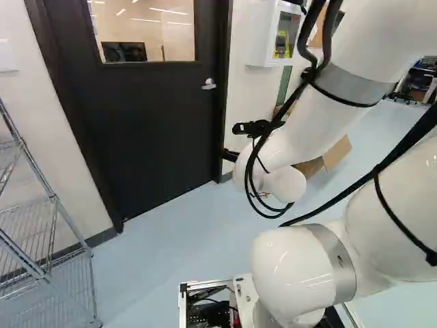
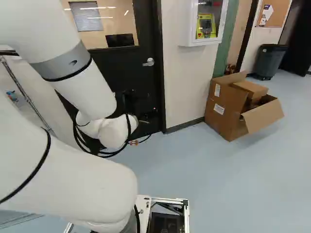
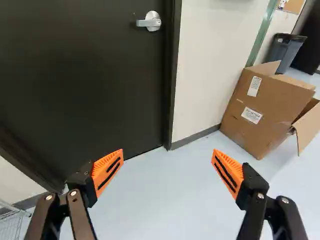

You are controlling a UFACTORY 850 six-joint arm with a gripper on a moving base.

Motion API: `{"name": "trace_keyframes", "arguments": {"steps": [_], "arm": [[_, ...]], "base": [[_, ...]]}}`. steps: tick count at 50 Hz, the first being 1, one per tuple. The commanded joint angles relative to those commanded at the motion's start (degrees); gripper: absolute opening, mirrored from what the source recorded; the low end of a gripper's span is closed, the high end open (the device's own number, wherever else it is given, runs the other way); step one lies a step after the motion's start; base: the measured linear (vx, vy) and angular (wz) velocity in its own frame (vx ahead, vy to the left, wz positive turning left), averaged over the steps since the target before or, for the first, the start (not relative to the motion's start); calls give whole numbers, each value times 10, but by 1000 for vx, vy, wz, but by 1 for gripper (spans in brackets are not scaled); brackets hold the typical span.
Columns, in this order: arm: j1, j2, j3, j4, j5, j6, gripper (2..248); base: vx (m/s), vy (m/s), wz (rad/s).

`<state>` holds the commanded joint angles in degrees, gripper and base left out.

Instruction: Open the door and move inside

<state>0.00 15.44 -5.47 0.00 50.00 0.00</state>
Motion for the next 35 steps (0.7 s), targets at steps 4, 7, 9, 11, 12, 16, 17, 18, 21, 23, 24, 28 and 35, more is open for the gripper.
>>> {"name": "trace_keyframes", "arguments": {"steps": [4, 7, 9, 11, 12, 16, 17, 18, 21, 23, 24, 28, 35], "arm": [[0, 0, 0, 0, 0, 0, 247], [0, 0, 0, 0, 0, 0, 247], [0, 0, 0, 0, 0, 0, 247], [0, 0, 0, 0, 0, 0, 247], [0, 0, 0, 0, 0, 0, 247], [0, 0, 0, 0, 0, 0, 247], [0, 0, 0, 0, 0, 0, 247], [0, 0, 0, 0, 0, 0, 247], [0, 0, 0, 0, 0, 0, 247], [0, 0, 0, 0, 0, 0, 247], [0, 0, 0, 0, 0, 0, 247], [0, 0, 0, 0, 0, 0, 247], [0, 0, 0, 0, 0, 0, 247]], "base": [[181, -54, 6], [189, -52, 70], [177, -41, 154], [199, -23, 191], [172, -15, 193], [180, -13, 237], [175, -14, 249], [175, -17, 248], [193, -11, 290], [179, -2, 282], [180, 0, 295], [178, 8, 297], [175, 7, 290]]}}
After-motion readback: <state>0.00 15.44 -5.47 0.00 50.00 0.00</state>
